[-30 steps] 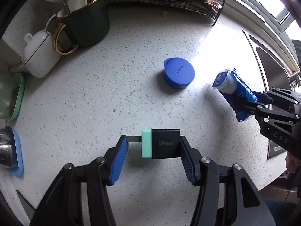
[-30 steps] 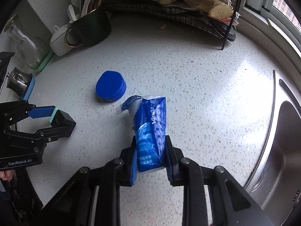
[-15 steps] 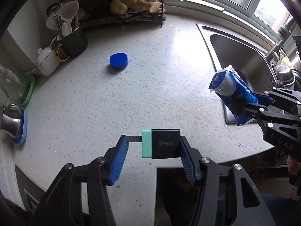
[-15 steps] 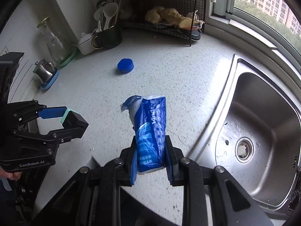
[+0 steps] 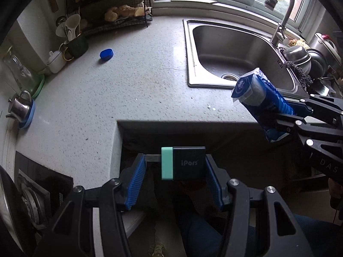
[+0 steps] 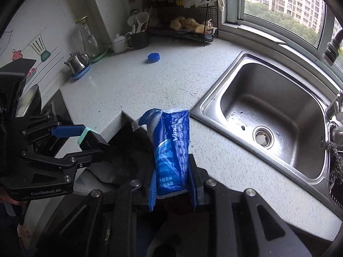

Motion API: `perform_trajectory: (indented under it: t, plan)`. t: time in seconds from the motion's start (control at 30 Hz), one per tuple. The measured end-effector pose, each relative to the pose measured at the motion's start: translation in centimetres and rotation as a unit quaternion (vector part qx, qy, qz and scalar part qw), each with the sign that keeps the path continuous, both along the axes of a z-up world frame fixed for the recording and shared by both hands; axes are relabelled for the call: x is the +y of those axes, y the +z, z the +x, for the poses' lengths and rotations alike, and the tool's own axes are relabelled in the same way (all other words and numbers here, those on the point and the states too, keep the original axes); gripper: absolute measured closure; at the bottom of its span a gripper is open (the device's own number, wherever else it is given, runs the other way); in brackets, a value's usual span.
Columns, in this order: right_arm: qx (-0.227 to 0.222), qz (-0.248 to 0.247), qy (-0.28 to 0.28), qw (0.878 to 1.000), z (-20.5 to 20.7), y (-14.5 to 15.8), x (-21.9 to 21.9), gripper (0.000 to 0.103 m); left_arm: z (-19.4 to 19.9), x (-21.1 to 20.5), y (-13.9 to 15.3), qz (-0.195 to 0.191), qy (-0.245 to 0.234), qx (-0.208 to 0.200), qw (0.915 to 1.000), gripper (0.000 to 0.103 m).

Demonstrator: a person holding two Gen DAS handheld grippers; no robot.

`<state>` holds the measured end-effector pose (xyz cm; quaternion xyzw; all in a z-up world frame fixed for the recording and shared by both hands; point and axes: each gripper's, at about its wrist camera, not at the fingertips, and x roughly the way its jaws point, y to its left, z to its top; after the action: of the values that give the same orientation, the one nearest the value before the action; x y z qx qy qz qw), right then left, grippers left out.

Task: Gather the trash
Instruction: 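Carry the charger and tissue pack down over the red bin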

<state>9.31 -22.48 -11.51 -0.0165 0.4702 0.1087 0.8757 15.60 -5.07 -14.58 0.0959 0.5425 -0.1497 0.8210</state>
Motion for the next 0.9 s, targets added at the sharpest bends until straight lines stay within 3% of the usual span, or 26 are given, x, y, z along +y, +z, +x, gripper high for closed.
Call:
perform_trajectory:
  t: [0.23, 0.5, 0.9]
  plan:
    - [0.023, -0.003, -0.010, 1.000, -3.4, -1.5, -1.5, 0.080, -4.3, -1.6, -1.8, -0.005, -0.002, 0.022, 0.9997, 0.051]
    - [0.080, 0.005, -0.027, 0.996, -4.5, -6.2, -1.7, 0.080, -6.6, -2.4, -6.8, 0.001, -0.007, 0.070, 0.9975, 0.051]
    - [0.144, 0.007, -0.041, 0.989, -3.8, -14.4, -0.7, 0.080, -5.2, -1.6, -16.6, 0.001, -0.003, 0.130, 0.9914, 0.051]
